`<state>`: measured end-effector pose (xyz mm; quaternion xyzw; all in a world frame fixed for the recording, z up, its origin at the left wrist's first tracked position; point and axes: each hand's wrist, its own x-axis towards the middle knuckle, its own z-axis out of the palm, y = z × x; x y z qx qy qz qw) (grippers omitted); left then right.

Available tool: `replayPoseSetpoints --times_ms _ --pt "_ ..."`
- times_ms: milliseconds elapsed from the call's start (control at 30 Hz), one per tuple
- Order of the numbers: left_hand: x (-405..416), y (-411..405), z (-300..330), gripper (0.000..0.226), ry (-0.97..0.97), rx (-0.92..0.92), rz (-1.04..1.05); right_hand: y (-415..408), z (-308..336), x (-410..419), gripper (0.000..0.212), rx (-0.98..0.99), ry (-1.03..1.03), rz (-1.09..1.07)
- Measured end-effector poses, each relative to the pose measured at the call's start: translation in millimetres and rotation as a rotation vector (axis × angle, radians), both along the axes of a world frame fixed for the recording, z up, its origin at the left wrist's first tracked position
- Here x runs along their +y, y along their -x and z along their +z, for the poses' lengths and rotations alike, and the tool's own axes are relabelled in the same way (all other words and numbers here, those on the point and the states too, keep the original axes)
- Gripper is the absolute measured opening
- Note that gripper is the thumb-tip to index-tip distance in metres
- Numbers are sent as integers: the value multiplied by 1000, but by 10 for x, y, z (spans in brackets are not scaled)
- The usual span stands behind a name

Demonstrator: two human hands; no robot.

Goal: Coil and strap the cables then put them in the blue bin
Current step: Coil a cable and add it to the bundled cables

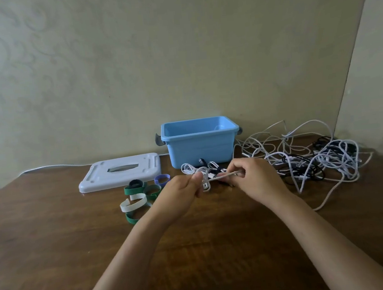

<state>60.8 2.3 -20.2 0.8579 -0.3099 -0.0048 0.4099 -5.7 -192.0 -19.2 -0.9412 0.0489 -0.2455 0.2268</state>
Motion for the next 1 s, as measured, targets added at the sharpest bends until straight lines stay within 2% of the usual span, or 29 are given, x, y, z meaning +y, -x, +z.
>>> replayPoseSetpoints --times_ms 100,200,300,500,633,767,867,1000 --pt "43 -56 10 54 94 17 61 -37 -23 -160 41 82 -55 5" --pt "26 -48 2 52 115 18 70 -43 -23 -114 48 40 -90 23" --pt "-23 -1 -58 52 111 -11 76 -43 -39 82 48 -4 -180 59" --pt "-141 57 -149 55 122 19 95 12 -58 401 43 7 -230 157" --pt "-74 53 -118 55 154 -99 181 58 -98 484 39 87 -238 294" --pt "-29 53 -69 38 47 -221 234 101 -75 544 39 51 -285 384" --pt "-44 52 -78 46 131 -159 191 93 -91 594 38 21 -275 374" --pt "-113 36 -124 48 288 90 115 19 -119 581 37 12 -366 242"
